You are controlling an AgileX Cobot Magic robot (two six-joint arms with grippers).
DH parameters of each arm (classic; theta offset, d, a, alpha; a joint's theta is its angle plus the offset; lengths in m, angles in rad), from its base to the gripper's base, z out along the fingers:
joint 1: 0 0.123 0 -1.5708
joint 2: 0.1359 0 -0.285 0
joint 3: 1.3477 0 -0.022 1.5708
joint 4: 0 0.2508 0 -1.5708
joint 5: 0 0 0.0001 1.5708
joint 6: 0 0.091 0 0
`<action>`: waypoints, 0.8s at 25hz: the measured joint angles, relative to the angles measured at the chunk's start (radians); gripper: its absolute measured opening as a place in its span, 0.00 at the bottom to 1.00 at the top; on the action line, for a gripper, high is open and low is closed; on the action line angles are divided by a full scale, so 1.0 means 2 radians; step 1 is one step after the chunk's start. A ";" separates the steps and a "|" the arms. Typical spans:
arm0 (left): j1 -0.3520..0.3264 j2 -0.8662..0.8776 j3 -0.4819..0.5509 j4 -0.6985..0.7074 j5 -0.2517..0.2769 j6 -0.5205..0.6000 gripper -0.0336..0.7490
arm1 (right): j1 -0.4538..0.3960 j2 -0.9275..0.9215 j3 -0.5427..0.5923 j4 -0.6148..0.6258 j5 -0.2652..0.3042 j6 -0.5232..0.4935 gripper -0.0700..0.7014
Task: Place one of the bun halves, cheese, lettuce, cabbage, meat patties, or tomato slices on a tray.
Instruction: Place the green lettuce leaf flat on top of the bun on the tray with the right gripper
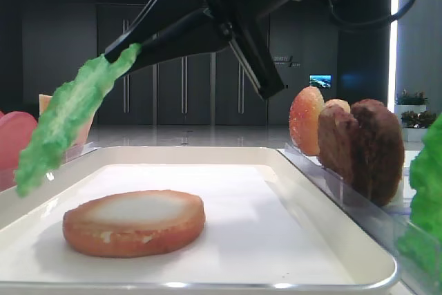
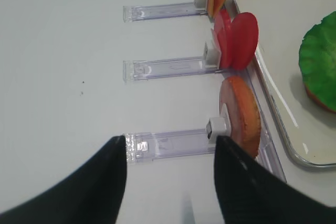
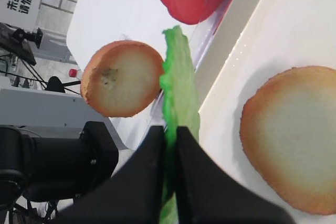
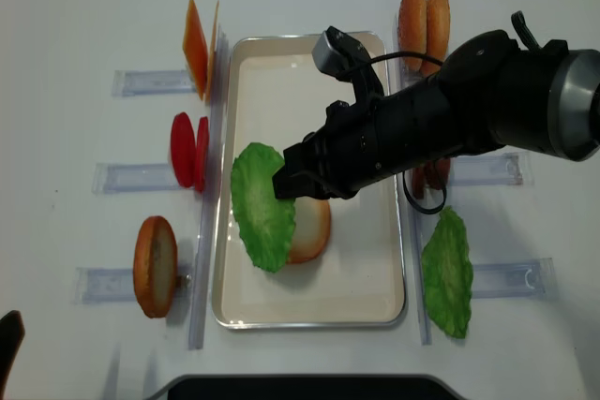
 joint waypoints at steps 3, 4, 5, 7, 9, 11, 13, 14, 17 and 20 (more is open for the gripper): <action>0.000 0.000 0.000 0.000 0.000 0.000 0.56 | 0.000 0.010 0.000 0.010 0.000 -0.014 0.12; 0.000 0.000 0.000 0.000 0.000 0.000 0.56 | 0.000 0.013 0.000 0.013 0.000 -0.017 0.12; 0.000 0.000 0.000 0.000 0.000 0.000 0.56 | 0.000 0.016 0.000 0.014 0.000 -0.020 0.12; 0.000 0.000 0.000 0.000 0.000 0.000 0.56 | 0.000 0.021 0.000 0.014 0.000 -0.027 0.12; 0.000 0.000 0.000 0.000 0.000 0.000 0.56 | 0.000 0.024 0.000 0.015 0.000 -0.033 0.12; 0.000 0.000 0.000 0.000 0.000 0.000 0.56 | 0.000 0.027 0.000 0.014 -0.003 -0.037 0.12; 0.000 0.000 0.000 0.000 0.000 0.000 0.56 | 0.000 0.028 0.000 0.012 -0.004 -0.038 0.12; 0.000 0.000 0.000 0.000 0.000 0.000 0.56 | 0.000 0.029 0.000 0.010 -0.005 -0.038 0.12; 0.000 0.000 0.000 0.000 0.000 0.000 0.56 | 0.000 0.029 0.000 -0.004 -0.009 -0.039 0.12; 0.000 0.000 0.000 0.000 0.000 0.000 0.56 | 0.000 0.029 0.000 -0.026 -0.010 -0.038 0.12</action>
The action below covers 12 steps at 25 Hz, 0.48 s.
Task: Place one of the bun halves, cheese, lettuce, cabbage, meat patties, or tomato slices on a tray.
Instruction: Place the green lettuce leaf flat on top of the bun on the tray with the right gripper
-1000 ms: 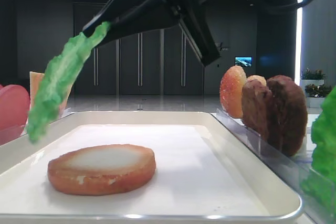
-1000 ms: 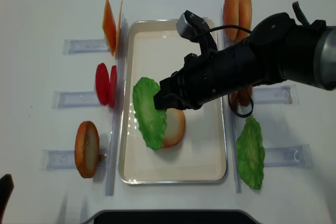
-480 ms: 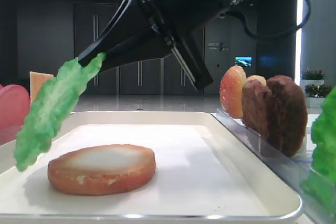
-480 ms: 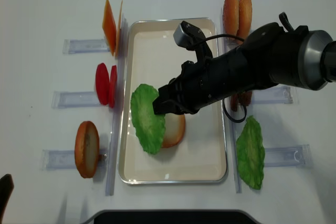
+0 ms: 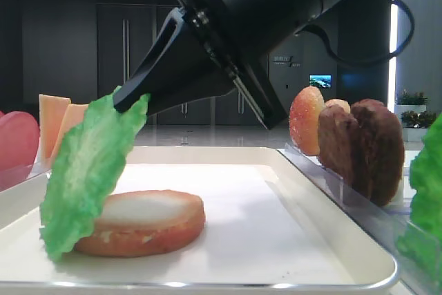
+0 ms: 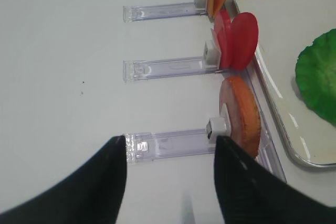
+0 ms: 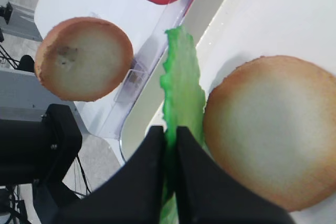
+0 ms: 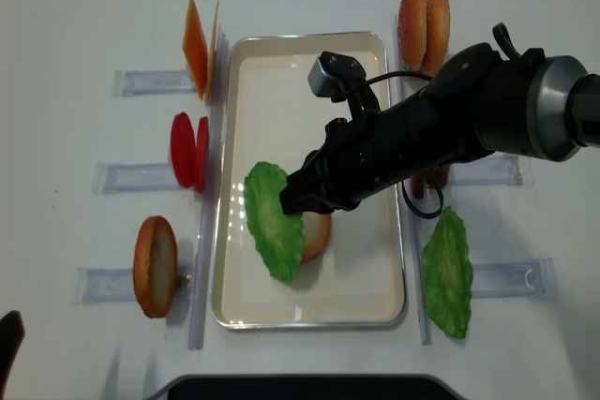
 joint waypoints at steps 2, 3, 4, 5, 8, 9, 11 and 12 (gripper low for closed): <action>0.000 0.000 0.000 0.000 0.000 0.000 0.56 | 0.000 0.000 0.000 -0.009 0.000 0.002 0.12; 0.000 0.000 0.000 0.000 0.000 0.000 0.56 | 0.000 0.000 0.000 -0.013 0.000 0.002 0.12; 0.000 0.000 0.000 0.000 0.000 0.000 0.56 | 0.000 0.000 0.000 -0.014 0.000 0.003 0.12; 0.000 0.000 0.000 0.000 0.000 0.000 0.56 | 0.000 0.000 0.000 -0.015 -0.001 0.003 0.12; 0.000 0.000 0.000 0.000 0.000 0.000 0.56 | 0.000 0.000 0.000 -0.018 -0.008 0.003 0.12; 0.000 0.000 0.000 0.000 0.000 0.000 0.56 | 0.000 0.000 0.000 -0.019 -0.012 0.003 0.12; 0.000 0.000 0.000 0.000 0.000 0.000 0.56 | 0.000 0.000 0.000 -0.024 -0.018 0.004 0.12; 0.000 0.000 0.000 0.000 0.000 0.000 0.56 | 0.000 0.000 0.000 -0.025 -0.021 0.004 0.12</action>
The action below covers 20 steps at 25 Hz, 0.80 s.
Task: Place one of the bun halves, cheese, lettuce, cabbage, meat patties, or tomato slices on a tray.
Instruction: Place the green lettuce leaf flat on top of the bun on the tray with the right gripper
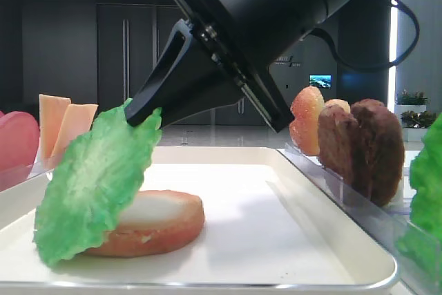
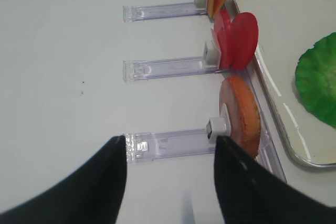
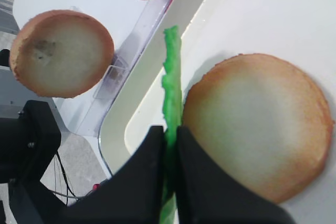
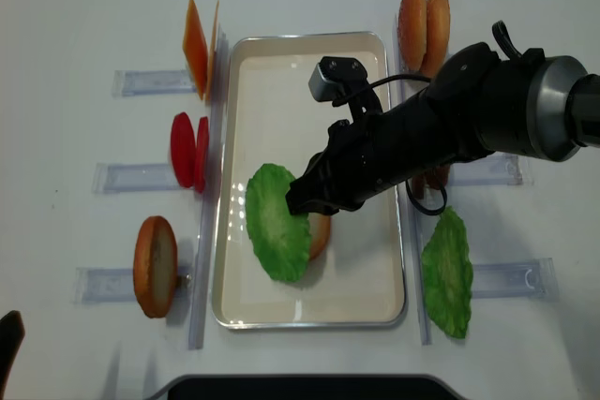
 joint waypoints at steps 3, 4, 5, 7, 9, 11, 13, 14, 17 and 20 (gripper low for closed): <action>0.000 0.000 0.000 0.000 0.000 0.000 0.56 | 0.000 0.000 0.000 -0.002 -0.007 0.000 0.12; 0.000 0.000 0.000 0.000 0.000 0.000 0.56 | 0.000 0.000 0.000 -0.003 -0.008 0.000 0.12; 0.000 0.000 0.000 0.000 0.000 0.000 0.56 | 0.000 0.000 0.000 -0.005 -0.010 0.000 0.12; 0.000 0.000 0.000 0.000 0.000 0.000 0.56 | 0.000 0.000 0.000 -0.012 -0.012 0.000 0.12; 0.000 0.000 0.000 0.000 0.000 0.000 0.56 | 0.000 0.000 0.000 -0.018 -0.014 0.000 0.12; 0.000 0.000 0.000 0.000 0.000 0.000 0.56 | 0.000 0.000 0.000 -0.022 -0.015 0.000 0.12; 0.000 0.000 0.000 0.000 0.000 0.000 0.56 | 0.000 0.000 0.000 -0.026 -0.016 0.000 0.12; 0.000 0.000 0.000 0.000 0.000 0.000 0.56 | 0.000 0.000 0.000 -0.027 -0.017 0.000 0.12; 0.000 0.000 0.000 0.000 0.000 0.000 0.56 | 0.000 0.000 0.000 -0.030 -0.023 0.000 0.12; 0.000 0.000 0.000 0.000 0.000 0.000 0.56 | 0.000 0.000 0.000 -0.038 -0.031 0.002 0.12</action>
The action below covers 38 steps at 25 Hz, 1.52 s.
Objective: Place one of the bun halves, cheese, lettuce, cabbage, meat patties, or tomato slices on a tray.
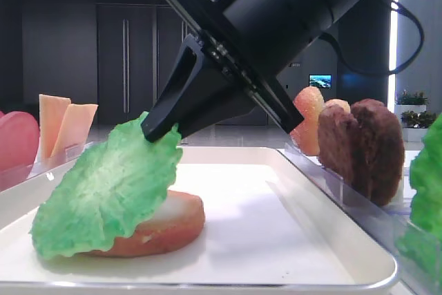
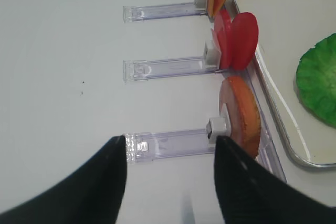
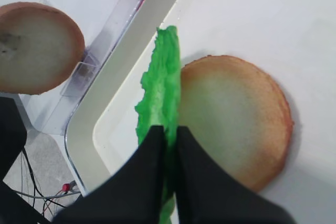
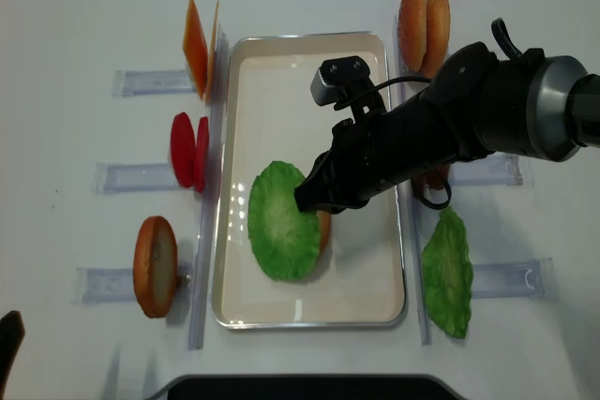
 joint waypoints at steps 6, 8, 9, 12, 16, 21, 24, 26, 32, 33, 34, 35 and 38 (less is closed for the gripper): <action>0.000 0.000 0.000 0.000 0.000 0.000 0.56 | 0.000 0.000 0.000 -0.005 -0.011 0.000 0.28; 0.000 0.000 0.000 0.000 0.000 0.000 0.56 | 0.000 0.000 0.000 -0.008 -0.014 0.000 0.39; 0.000 0.000 0.000 0.000 0.000 0.000 0.56 | 0.000 0.000 0.000 -0.010 -0.016 0.000 0.44; 0.000 0.000 0.000 0.000 0.000 0.000 0.56 | 0.000 0.000 0.000 -0.021 -0.024 0.000 0.53; 0.000 0.000 0.000 0.000 0.000 0.000 0.56 | 0.000 -0.008 0.000 -0.056 -0.050 0.008 0.56; 0.000 0.000 0.000 0.000 0.000 0.000 0.56 | 0.000 -0.057 0.000 -0.092 -0.063 0.035 0.57; 0.000 0.000 0.000 0.000 0.000 0.000 0.56 | -0.001 -0.091 0.000 -0.181 -0.050 0.114 0.57; 0.000 0.000 0.000 0.000 0.000 0.000 0.56 | -0.007 -0.111 0.000 -0.280 -0.021 0.203 0.56; 0.000 0.000 0.000 0.000 0.000 0.000 0.56 | -0.100 -0.178 0.000 -0.560 0.138 0.445 0.50; 0.000 0.000 0.000 0.000 0.000 0.000 0.56 | -0.127 -0.190 0.000 -0.587 0.160 0.464 0.49; 0.000 0.000 0.000 0.000 0.000 0.000 0.56 | -0.153 -0.206 0.000 -0.603 0.177 0.474 0.49; 0.000 0.000 0.000 0.000 0.000 0.000 0.56 | -0.185 -0.223 0.000 -0.615 0.195 0.482 0.49; 0.000 0.000 0.000 0.000 0.000 0.000 0.56 | -0.282 -0.271 0.000 -0.630 0.232 0.484 0.48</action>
